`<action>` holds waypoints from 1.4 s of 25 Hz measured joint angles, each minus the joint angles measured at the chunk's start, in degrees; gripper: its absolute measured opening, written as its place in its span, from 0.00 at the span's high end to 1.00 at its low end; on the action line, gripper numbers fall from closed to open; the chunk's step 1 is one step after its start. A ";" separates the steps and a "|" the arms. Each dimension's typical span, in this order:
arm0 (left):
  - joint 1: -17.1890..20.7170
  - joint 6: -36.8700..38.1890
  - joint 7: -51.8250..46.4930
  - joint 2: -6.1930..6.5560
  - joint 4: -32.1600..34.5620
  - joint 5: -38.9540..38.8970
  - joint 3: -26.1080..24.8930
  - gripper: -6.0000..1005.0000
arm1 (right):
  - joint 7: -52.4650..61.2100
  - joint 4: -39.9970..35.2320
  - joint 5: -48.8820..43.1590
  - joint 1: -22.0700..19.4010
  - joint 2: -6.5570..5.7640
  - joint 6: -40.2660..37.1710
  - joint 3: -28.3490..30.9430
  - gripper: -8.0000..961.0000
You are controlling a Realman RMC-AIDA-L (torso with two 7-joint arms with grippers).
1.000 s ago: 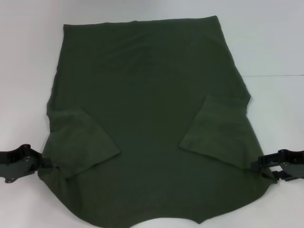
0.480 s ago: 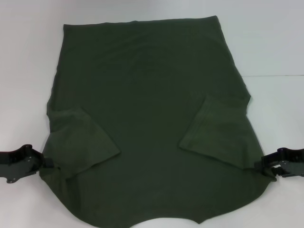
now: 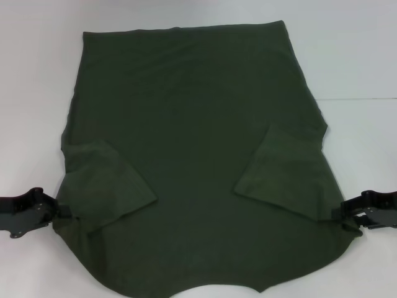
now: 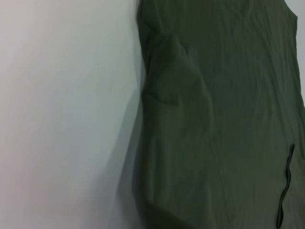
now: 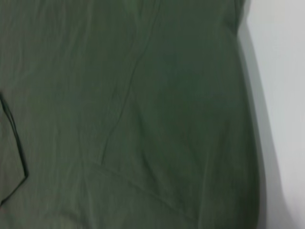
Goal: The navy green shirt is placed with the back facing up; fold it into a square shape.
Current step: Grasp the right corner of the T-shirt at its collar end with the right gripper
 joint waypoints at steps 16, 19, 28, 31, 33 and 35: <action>0.08 0.02 0.63 -0.05 -0.30 -0.06 -0.02 0.99 | 0.13 -0.15 -0.88 -0.15 -1.07 0.43 -1.40 0.50; 0.09 0.02 0.70 -0.08 -0.33 -0.06 -0.01 0.99 | -0.02 -0.20 -1.21 -0.19 -1.54 0.14 -1.46 0.50; 0.02 -0.01 0.78 -0.09 -0.42 -0.16 -0.01 0.99 | -0.12 -0.21 -2.94 -0.06 -1.76 -0.49 -1.47 0.50; 0.00 -0.06 0.79 -0.09 -0.43 -0.18 -0.02 0.99 | -0.28 -0.21 -2.97 0.00 -1.46 -0.52 -1.47 0.51; -0.03 -0.07 0.79 -0.09 -0.43 -0.20 -0.01 0.99 | -0.32 -0.21 -2.98 0.06 -1.17 -0.47 -1.47 0.52; -0.07 -0.07 0.79 -0.09 -0.43 -0.21 -0.01 0.99 | -0.34 -0.21 -2.98 0.13 -0.92 -0.31 -1.47 0.53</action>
